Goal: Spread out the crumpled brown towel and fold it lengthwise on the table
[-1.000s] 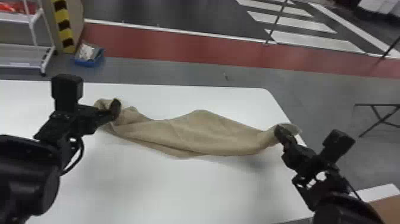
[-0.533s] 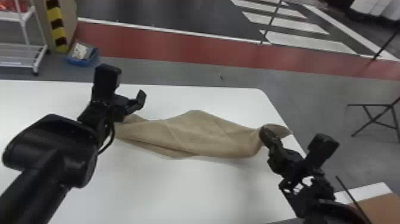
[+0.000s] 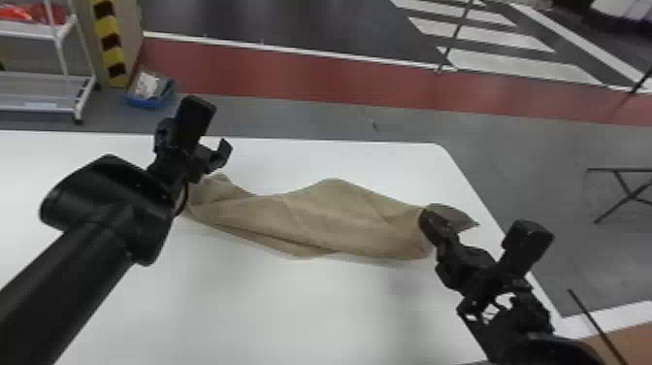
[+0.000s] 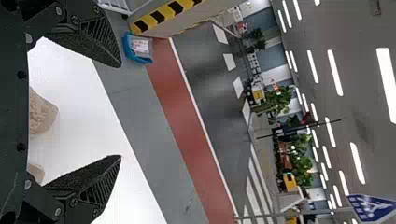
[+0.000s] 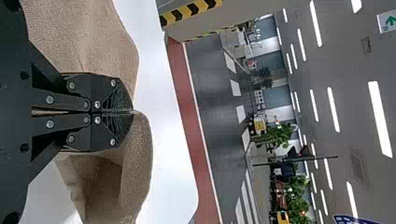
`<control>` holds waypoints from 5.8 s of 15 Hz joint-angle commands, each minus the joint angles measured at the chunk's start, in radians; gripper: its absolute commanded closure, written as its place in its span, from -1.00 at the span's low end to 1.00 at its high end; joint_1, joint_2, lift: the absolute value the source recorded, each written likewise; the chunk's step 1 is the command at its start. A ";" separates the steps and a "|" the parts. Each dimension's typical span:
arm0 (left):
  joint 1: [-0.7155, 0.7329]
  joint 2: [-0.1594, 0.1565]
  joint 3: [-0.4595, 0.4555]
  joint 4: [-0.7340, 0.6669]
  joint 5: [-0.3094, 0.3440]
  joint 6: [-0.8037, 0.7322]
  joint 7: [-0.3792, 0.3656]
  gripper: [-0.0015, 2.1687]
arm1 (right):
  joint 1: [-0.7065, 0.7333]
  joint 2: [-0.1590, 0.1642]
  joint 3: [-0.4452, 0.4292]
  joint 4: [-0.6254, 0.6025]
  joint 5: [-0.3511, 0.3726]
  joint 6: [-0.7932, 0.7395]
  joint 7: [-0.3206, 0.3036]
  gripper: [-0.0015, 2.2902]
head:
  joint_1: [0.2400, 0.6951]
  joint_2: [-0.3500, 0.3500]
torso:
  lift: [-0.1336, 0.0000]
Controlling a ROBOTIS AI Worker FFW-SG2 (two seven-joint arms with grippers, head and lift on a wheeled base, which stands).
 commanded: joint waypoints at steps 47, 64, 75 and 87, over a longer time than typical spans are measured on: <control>0.729 0.121 0.550 -1.389 0.308 0.701 0.064 0.26 | -0.360 -0.016 0.054 0.046 -0.018 0.074 0.121 0.78 | 0.82 -0.04 | -0.86; 0.509 0.137 0.450 -1.173 0.329 0.649 0.049 0.26 | -0.400 -0.163 0.034 0.365 -0.093 -0.315 0.282 0.78 | 0.07 -0.28 | -0.86; 0.584 0.161 0.434 -1.299 0.274 0.708 0.052 0.26 | 0.202 -0.082 -0.307 -0.026 -0.062 0.173 0.397 0.16 | 1.00 -0.60 | -0.86; 0.649 0.158 0.435 -1.337 0.266 0.708 0.035 0.26 | -0.055 -0.074 -0.193 -0.114 0.027 0.476 0.364 -0.81 | 1.00 -0.72 | -0.86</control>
